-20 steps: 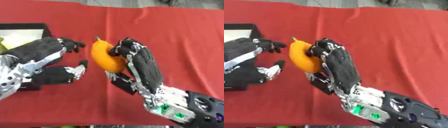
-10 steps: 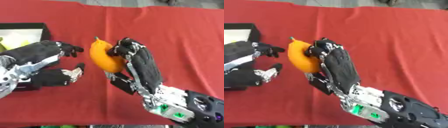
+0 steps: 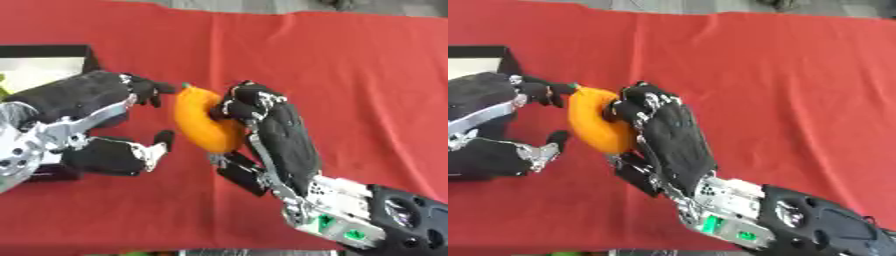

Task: Pick up the objects with one hand, pass them to the other hand, and then place them into the box on the other side of the table.

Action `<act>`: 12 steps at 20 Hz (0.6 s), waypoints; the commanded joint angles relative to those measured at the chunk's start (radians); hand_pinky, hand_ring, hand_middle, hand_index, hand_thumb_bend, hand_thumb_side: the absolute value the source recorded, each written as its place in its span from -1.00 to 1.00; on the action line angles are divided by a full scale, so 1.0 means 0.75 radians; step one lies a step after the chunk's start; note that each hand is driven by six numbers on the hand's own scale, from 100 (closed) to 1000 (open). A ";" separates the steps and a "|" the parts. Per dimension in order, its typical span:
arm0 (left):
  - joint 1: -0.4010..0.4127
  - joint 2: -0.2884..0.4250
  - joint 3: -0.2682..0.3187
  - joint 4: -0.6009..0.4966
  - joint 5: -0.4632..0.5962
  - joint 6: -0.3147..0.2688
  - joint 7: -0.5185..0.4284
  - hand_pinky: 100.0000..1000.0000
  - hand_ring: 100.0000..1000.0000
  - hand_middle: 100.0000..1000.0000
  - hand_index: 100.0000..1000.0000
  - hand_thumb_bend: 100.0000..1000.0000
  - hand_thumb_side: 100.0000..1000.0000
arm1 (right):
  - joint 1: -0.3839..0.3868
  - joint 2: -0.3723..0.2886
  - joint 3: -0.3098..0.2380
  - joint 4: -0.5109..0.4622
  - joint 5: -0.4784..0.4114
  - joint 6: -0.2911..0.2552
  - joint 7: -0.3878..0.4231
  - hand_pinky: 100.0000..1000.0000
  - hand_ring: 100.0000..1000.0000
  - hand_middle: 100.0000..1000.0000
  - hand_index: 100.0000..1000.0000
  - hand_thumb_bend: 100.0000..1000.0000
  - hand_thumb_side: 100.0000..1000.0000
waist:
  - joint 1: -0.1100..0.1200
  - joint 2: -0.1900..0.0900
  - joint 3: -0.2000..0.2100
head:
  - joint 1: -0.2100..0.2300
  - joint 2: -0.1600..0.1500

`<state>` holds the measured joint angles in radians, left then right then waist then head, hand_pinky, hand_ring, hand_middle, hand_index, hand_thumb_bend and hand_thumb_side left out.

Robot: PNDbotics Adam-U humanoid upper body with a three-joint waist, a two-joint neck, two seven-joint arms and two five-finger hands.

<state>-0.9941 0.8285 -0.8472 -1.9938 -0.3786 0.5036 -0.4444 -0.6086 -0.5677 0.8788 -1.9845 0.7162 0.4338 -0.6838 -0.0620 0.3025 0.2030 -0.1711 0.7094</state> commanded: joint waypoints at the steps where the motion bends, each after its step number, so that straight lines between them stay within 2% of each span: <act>1: -0.031 0.003 0.010 -0.008 0.000 -0.006 -0.002 0.82 0.55 0.48 0.98 -1.00 0.27 | -0.021 -0.008 -0.003 -0.021 0.019 0.281 -0.298 -0.56 0.06 -0.42 -0.16 -0.95 -1.00 | 0.010 -0.020 -0.003 | -0.007 -0.013; 4: -0.034 0.001 0.011 -0.008 -0.005 -0.018 -0.015 0.84 0.56 0.49 0.99 -1.00 0.30 | -0.021 -0.009 0.000 -0.021 0.020 0.282 -0.298 -0.56 0.06 -0.42 -0.16 -0.95 -1.00 | 0.011 -0.018 -0.004 | -0.009 -0.016; 8: -0.028 0.003 0.005 -0.008 -0.006 -0.056 -0.060 0.86 0.59 0.51 0.99 -1.00 0.65 | -0.021 -0.011 0.005 -0.021 0.024 0.279 -0.298 -0.57 0.06 -0.42 -0.16 -0.95 -1.00 | 0.012 -0.018 -0.006 | -0.011 -0.017; 12: -0.028 0.001 0.009 -0.008 -0.009 -0.091 -0.131 0.86 0.60 0.51 1.00 -1.00 0.79 | -0.022 -0.011 0.006 -0.021 0.025 0.277 -0.298 -0.57 0.05 -0.42 -0.16 -0.95 -1.00 | 0.012 -0.018 -0.006 | -0.012 -0.017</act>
<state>-1.0018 0.8193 -0.8526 -1.9937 -0.3797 0.4427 -0.5272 -0.6111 -0.5675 0.8888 -1.9845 0.7266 0.4306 -0.6870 -0.0580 0.3032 0.1992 -0.1776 0.7086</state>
